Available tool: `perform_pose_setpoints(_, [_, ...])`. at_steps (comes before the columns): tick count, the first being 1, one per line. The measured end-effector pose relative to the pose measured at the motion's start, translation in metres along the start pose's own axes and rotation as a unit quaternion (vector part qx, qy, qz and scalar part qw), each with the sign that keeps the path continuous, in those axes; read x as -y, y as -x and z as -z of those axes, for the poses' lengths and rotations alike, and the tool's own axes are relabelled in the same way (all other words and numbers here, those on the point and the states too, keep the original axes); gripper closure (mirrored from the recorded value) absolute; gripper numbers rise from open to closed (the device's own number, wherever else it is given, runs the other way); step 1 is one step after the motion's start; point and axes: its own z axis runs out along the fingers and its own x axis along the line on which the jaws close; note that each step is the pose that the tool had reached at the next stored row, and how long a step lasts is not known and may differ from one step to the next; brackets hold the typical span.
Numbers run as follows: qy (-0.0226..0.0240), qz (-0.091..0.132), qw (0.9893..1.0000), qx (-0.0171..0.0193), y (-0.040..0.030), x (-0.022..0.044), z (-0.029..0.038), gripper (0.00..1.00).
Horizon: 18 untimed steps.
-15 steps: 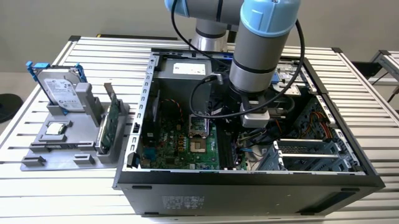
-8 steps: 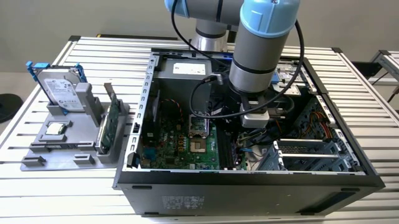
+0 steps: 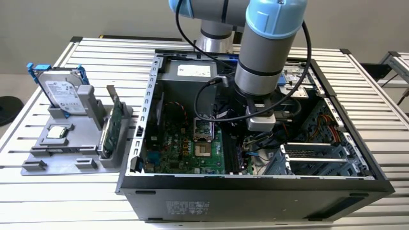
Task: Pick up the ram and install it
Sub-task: 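Insert the ram into the slot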
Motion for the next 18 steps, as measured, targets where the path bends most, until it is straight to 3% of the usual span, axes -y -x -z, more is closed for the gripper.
perform_pose_setpoints(18, [0.0000, 0.000, 1.0000, 0.0000, 0.0000, 0.0002, -0.0001, 1.00])
